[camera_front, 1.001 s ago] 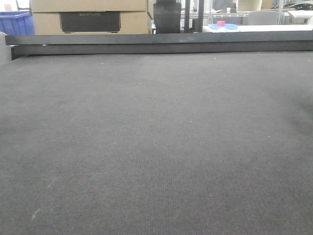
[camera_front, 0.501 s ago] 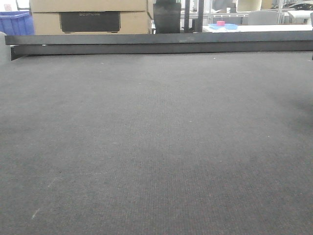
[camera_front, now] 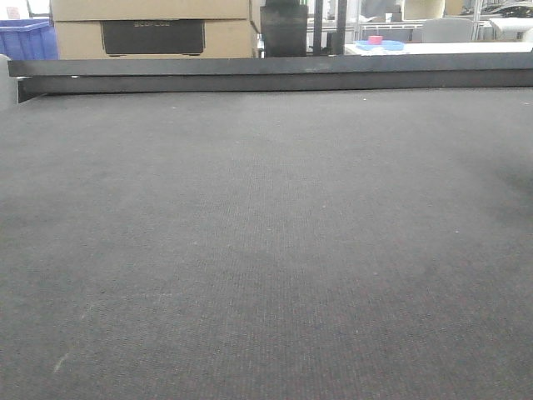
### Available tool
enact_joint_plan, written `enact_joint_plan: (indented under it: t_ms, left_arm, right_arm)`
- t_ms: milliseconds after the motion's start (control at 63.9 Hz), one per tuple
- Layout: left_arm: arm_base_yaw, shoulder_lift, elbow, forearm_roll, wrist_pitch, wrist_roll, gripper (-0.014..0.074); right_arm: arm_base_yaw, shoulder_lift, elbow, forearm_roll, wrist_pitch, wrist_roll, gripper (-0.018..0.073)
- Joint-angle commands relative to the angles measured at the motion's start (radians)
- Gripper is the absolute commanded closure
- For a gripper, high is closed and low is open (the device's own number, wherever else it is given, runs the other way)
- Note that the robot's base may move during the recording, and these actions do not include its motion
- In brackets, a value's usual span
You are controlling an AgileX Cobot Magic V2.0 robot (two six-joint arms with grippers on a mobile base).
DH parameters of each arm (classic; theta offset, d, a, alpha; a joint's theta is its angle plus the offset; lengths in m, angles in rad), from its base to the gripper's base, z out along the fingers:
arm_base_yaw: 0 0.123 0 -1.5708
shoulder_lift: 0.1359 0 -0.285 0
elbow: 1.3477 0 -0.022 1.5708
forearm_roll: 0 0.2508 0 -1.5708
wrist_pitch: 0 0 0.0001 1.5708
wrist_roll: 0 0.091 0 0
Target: Place valve from conveyor to right shelf box
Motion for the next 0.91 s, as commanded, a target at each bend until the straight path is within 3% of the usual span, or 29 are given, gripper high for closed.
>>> enact_joint_plan:
  t_ms: [0, 188, 266, 391, 563, 892]
  left_arm:
    - [0.027, 0.100, -0.076, 0.022, 0.073, 0.009, 0.0017]
    - [0.114, 0.318, -0.181, -0.055, 0.167, 0.152, 0.0017]
    - [0.165, 0.384, -0.205, -0.099, 0.158, 0.190, 0.0017]
    - [0.216, 0.469, -0.218, -0.107, 0.100, 0.255, 0.0017]
    - [0.227, 0.577, -0.218, -0.075, 0.054, 0.262, 0.0017]
    - [0.227, 0.751, -0.220, -0.088, -0.005, 0.262, 0.0017]
  right_arm:
    - [0.000, -0.083, 0.043, 0.011, -0.069, -0.009, 0.0712]
    - [0.028, -0.191, 0.141, 0.016, -0.114, -0.009, 0.0712]
    - [0.047, -0.231, 0.174, 0.021, -0.134, -0.009, 0.0712]
    - [0.072, -0.274, 0.213, 0.021, -0.148, -0.009, 0.0712]
    - [0.078, -0.297, 0.232, 0.026, -0.149, -0.009, 0.0712]
    - [0.078, -0.297, 0.232, 0.031, -0.169, -0.009, 0.0712]
